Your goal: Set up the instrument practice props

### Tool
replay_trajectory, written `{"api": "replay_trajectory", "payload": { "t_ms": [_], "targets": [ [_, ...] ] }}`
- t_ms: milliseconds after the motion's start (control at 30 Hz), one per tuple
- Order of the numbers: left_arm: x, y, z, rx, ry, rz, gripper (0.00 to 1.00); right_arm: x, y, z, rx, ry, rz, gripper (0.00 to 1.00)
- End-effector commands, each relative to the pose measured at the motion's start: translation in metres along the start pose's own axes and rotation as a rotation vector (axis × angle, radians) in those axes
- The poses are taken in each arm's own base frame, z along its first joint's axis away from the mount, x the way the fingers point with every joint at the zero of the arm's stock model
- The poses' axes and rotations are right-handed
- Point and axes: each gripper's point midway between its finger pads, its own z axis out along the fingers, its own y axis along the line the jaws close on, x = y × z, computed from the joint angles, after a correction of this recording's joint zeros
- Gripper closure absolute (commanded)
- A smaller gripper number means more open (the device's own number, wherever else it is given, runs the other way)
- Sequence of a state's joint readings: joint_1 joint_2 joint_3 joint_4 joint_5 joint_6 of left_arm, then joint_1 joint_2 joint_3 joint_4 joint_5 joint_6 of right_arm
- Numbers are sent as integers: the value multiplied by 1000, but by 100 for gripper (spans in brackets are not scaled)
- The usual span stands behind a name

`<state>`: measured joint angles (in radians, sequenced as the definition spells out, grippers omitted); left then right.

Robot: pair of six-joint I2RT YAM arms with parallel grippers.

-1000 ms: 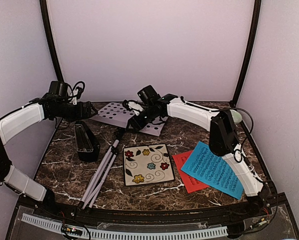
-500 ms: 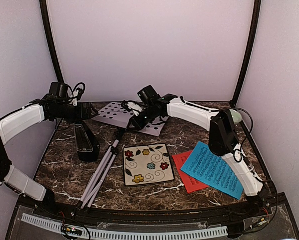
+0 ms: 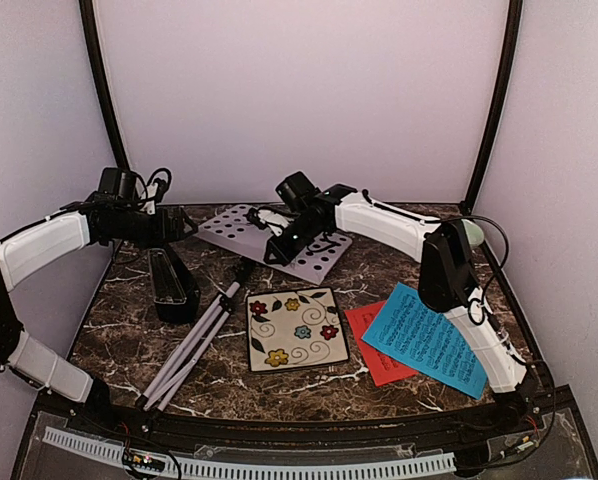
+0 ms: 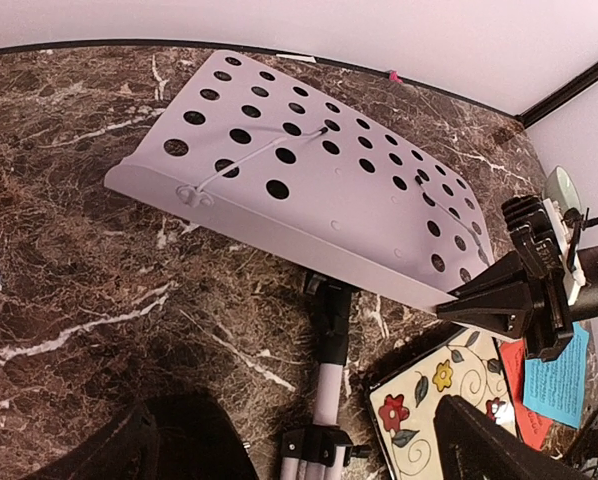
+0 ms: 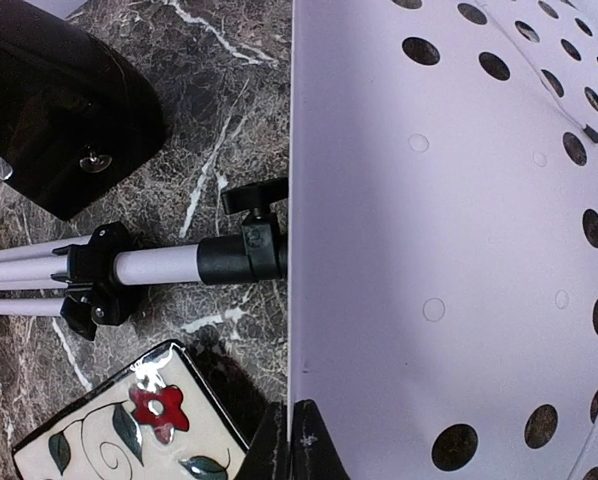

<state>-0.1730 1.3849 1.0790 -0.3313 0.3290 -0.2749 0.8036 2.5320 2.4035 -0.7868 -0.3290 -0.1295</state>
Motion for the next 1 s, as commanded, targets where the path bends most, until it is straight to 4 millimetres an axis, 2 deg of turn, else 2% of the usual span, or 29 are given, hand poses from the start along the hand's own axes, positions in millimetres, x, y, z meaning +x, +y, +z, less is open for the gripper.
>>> {"api": "replay_trajectory", "payload": {
  "t_ms": [0,67,167,333,467,633,800,967],
  "targets": [
    [-4,-9,-9,32,-33,5,1,22,13,-11,-5,113,72,90],
    [-5,-9,-9,33,-34,2,1,20,8,-8,16,106,91,84],
    [-4,-8,-9,28,-33,2,1,20,2,-1,34,104,120,81],
    [-3,-9,-13,28,-42,7,1,23,-4,4,72,105,139,94],
    [-5,-10,-16,25,-49,8,1,16,-3,-5,91,92,127,100],
    [-6,-10,-17,27,-57,8,1,-9,1,-25,157,20,59,100],
    [-11,-13,-24,23,-73,16,1,-36,3,-51,321,-54,-61,100],
    [-21,-15,-38,7,-118,22,1,-70,4,-96,438,-162,-105,100]
  ]
}}
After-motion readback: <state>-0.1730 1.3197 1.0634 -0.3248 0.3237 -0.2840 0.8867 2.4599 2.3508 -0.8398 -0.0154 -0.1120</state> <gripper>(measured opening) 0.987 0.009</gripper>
